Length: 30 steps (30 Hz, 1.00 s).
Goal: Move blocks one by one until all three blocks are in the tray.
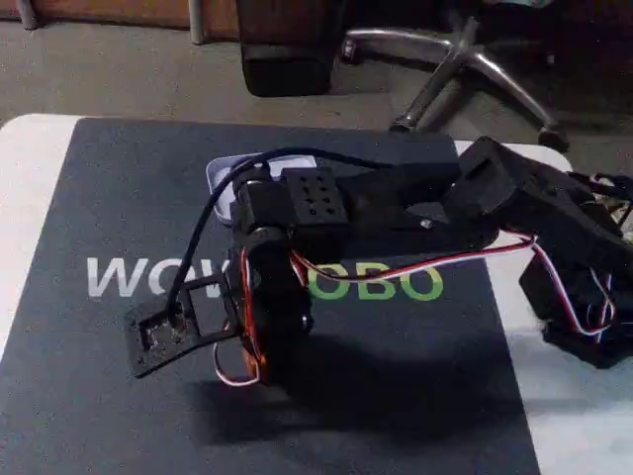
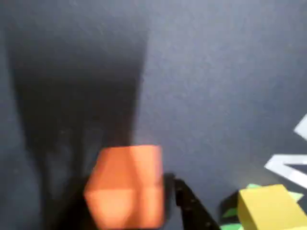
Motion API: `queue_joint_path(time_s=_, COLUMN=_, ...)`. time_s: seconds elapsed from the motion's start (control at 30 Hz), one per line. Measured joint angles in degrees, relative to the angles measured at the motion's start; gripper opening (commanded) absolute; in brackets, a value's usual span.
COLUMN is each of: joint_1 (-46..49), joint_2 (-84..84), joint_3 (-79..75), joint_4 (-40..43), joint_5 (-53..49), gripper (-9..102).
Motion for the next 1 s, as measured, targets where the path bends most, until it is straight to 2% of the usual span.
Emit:
queue_joint_path(time_s=0.07, joint_1=-0.18, joint_2=-0.44, joint_3=-0.88, joint_4=0.0, joint_5=0.26, gripper=-8)
queue_joint_path(time_s=0.27, joint_1=-0.18, joint_2=-0.88, joint_3=-2.37, joint_4=0.0, joint_5=2.72, gripper=-8)
queue_joint_path(time_s=0.43, joint_1=0.79, joint_2=-0.88, joint_3=-8.26, joint_4=1.14, joint_5=10.99, gripper=-8)
queue_joint_path(time_s=0.7, joint_1=8.26, joint_2=-0.44, joint_3=-13.45, joint_4=1.76, joint_5=22.5, gripper=-8)
queue_joint_path(time_s=1.0, joint_1=17.58, joint_2=5.1, joint_3=-13.45, joint_4=2.11, joint_5=26.02, gripper=-8)
